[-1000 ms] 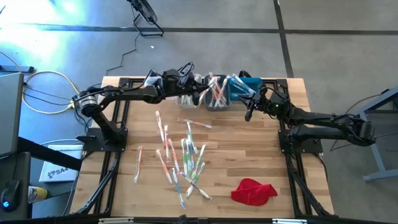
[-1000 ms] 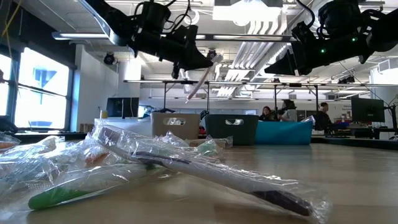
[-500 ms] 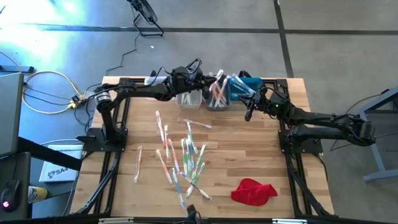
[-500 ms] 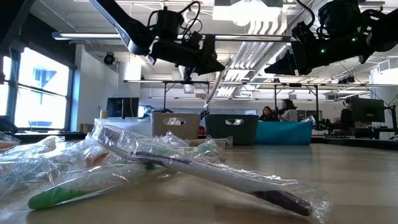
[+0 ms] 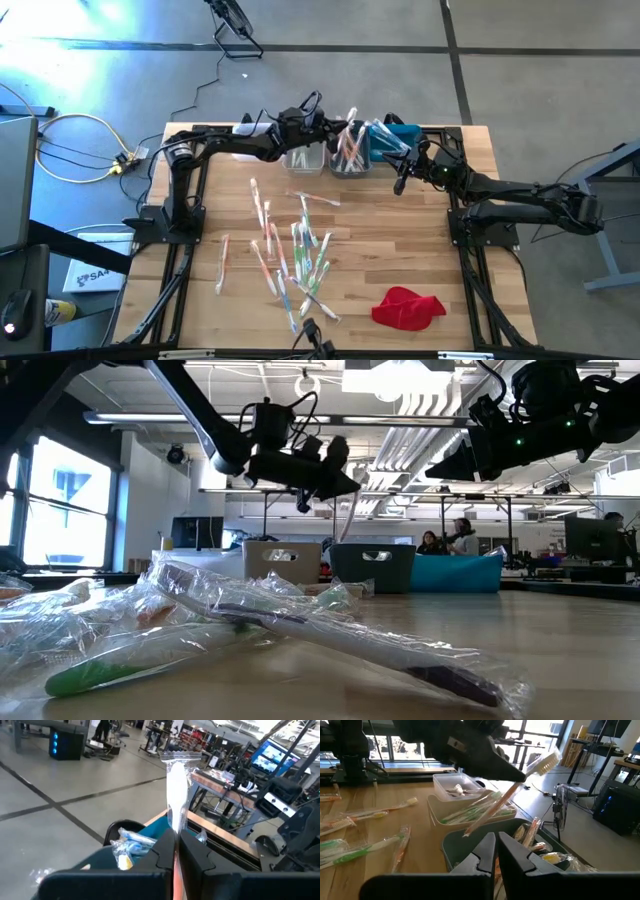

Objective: Pick & Place Toothbrushes
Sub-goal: Put the orange toothbrush into the dark green bin

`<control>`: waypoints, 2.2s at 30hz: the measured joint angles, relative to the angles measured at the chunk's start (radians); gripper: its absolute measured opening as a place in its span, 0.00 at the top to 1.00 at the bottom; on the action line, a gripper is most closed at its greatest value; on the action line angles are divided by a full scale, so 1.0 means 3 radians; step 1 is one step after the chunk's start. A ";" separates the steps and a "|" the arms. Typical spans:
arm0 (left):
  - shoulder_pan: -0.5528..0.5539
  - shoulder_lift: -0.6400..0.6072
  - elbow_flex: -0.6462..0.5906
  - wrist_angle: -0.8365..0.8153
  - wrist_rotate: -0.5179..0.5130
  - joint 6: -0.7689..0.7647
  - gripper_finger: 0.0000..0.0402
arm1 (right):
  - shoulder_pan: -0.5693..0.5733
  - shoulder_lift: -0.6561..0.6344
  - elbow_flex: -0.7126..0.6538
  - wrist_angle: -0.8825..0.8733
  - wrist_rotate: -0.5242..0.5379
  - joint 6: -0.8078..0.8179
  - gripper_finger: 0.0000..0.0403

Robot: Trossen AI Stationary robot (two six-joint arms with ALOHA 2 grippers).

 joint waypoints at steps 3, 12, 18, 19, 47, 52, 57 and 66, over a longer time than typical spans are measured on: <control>0.0000 0.0022 0.0000 0.0024 -0.0006 0.0001 0.98 | 0.0000 0.0000 0.0000 0.0000 0.0000 -0.0001 0.97; 0.0000 0.0019 0.0000 0.0024 -0.0030 0.0209 0.98 | 0.0000 0.0000 0.0000 0.0000 0.0000 -0.0001 0.97; -0.0001 0.0094 -0.0003 -0.0005 -0.0029 0.0201 0.98 | 0.0000 0.0000 0.0000 0.0000 0.0001 -0.0001 0.97; -0.0001 0.0130 -0.0001 0.0040 -0.0051 0.0203 0.98 | 0.0000 0.0000 0.0000 0.0000 0.0001 -0.0001 0.97; -0.0001 0.0335 -0.0004 -0.0217 -0.0225 0.0165 0.88 | 0.0000 -0.0001 0.0000 0.0000 0.0000 -0.0001 0.97; 0.0000 0.0335 -0.0004 -0.0239 -0.0229 0.0165 0.70 | 0.0000 0.0000 0.0000 0.0000 0.0001 -0.0001 0.97; 0.0000 0.0335 -0.0004 -0.0209 -0.0226 0.0175 0.56 | 0.0000 0.0000 0.0000 0.0000 0.0000 -0.0001 0.97; 0.0000 0.0333 -0.0004 -0.0102 -0.0177 0.0150 0.51 | 0.0000 0.0000 0.0000 0.0000 0.0000 -0.0001 0.97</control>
